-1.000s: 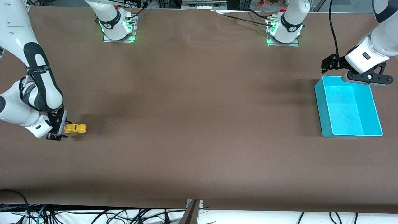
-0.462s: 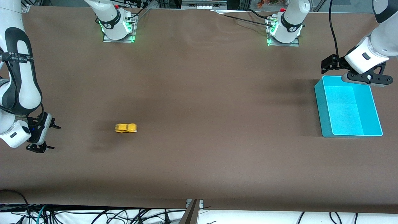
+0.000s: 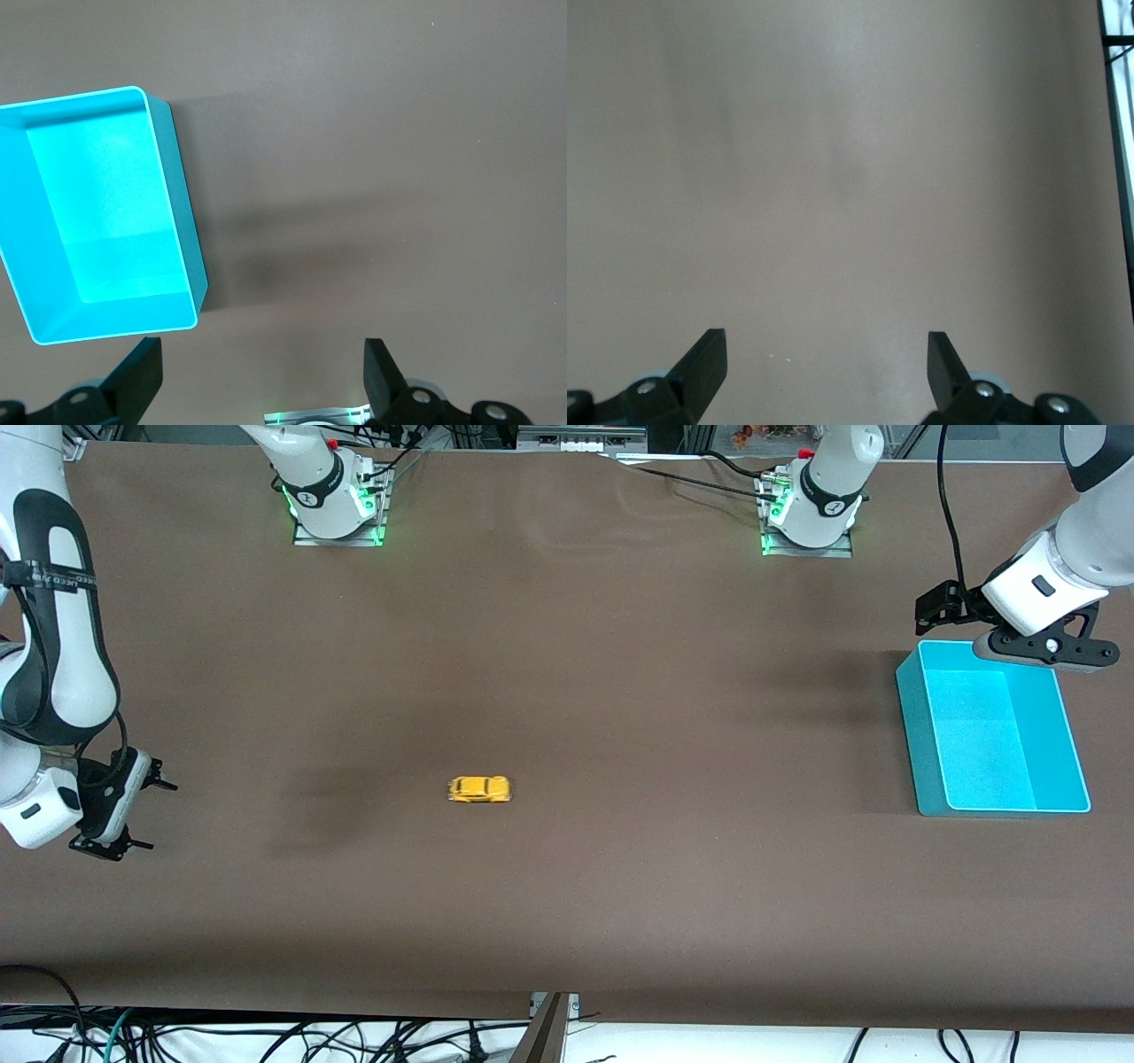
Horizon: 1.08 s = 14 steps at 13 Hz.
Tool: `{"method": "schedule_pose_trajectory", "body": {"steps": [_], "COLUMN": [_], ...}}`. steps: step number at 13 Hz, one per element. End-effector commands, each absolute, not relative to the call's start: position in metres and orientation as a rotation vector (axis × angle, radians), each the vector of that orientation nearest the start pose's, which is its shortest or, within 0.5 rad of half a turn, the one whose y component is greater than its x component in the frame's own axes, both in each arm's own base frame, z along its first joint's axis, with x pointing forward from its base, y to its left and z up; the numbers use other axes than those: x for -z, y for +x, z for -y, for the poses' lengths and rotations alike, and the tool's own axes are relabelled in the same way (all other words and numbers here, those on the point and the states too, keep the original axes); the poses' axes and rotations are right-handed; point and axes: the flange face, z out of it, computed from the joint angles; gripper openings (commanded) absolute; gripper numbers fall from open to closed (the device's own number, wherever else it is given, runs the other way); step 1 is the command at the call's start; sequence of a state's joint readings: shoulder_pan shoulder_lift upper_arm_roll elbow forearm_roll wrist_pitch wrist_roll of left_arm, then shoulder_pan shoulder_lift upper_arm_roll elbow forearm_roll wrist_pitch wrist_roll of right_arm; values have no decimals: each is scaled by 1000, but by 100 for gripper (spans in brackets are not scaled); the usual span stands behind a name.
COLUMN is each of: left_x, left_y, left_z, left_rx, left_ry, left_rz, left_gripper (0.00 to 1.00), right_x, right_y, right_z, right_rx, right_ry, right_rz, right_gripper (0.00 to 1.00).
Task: Wind and store yellow beetle car
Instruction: 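Open the right gripper and lift it off the car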
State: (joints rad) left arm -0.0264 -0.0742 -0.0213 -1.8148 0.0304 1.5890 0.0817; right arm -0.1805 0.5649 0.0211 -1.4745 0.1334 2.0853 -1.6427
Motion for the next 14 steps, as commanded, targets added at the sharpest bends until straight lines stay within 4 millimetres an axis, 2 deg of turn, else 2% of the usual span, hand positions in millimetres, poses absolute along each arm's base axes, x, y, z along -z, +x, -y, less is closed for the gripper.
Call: {"method": "schedule_pose_trajectory", "body": {"steps": [1, 3, 8, 11, 12, 14], "left_x": [-555, -555, -554, -547, -544, -536], "left_y": [521, 522, 522, 525, 526, 530], "left_z": [20, 19, 19, 22, 28, 58], "left_rx": [-246, -246, -249, -265, -270, -288], "left_ry": [-3087, -3087, -3087, -3086, -3090, -3127], "left_rz": [-209, -206, -206, -214, -223, -266], "left_gripper": [100, 100, 100, 100, 100, 100], "right_x": [-375, -395, -403, -423, -431, -460], "right_y": [698, 697, 690, 681, 678, 678], "right_z": [100, 92, 79, 76, 74, 71], "right_rx": [163, 161, 91, 60, 45, 29], "right_ry": [-2411, -2468, -2550, -2643, -2677, -2749], "right_rz": [1928, 1900, 1722, 1544, 1465, 1311], "right_gripper": [100, 100, 100, 100, 100, 100]}}
